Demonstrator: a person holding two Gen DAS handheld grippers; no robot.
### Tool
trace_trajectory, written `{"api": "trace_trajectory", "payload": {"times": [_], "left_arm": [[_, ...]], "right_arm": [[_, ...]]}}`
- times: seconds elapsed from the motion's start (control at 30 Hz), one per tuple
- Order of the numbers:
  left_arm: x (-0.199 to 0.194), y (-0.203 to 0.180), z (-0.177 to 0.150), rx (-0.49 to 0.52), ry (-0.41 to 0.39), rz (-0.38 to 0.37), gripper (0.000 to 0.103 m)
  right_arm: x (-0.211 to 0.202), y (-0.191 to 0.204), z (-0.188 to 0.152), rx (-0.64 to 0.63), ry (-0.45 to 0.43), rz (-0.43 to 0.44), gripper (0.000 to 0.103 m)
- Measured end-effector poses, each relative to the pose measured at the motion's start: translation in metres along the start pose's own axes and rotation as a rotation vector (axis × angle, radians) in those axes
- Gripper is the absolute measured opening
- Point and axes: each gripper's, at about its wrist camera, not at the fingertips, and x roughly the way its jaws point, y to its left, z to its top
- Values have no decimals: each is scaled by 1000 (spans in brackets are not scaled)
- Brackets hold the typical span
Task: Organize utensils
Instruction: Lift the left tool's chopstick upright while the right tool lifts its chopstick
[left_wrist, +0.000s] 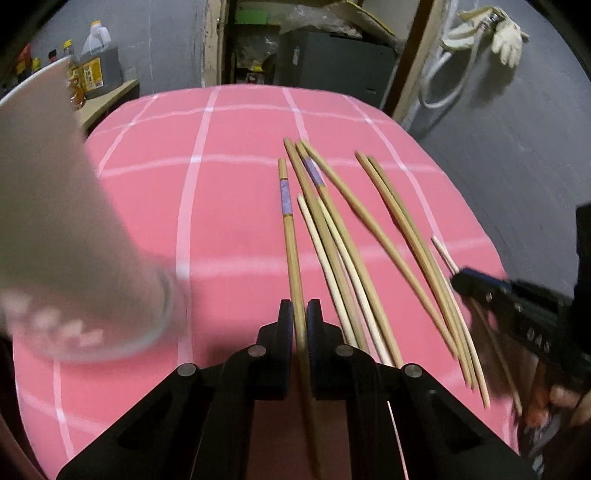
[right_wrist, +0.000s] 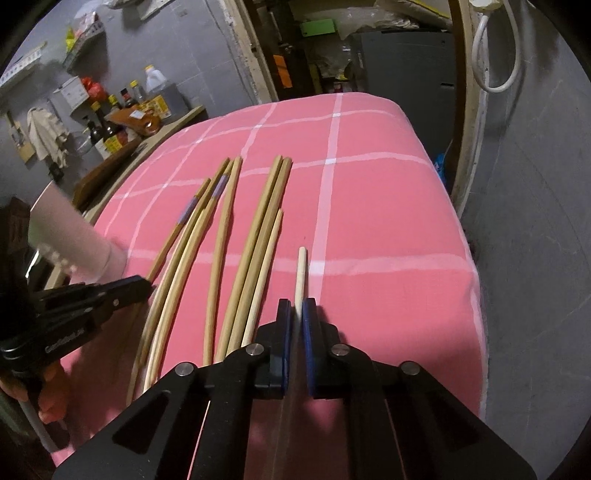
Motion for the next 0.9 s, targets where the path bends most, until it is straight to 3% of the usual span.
{"api": "trace_trajectory", "payload": {"times": [0.23,0.47,0.63,0.73,0.87,0.9], "left_arm": [[-6,-5,-6,37,19,18,7],[7,-4,13,28,22,46,29],[15,0,25,13,29,68,30],[17,-4,24,34,31,95,29],[16,-2,23,11,33,93,4],[16,0,24,-4,35,82,4]], "right_arm": [[-4,1,-5,-19,17,-12,5],[5,8,4,-54,50,-50,10],[13,10,14,-81,92,-70,11],[15,7,19,-66,127,-58,11],[15,1,21,-25,143,-57,5],[13,0,20,-6,135,-47,4]]}}
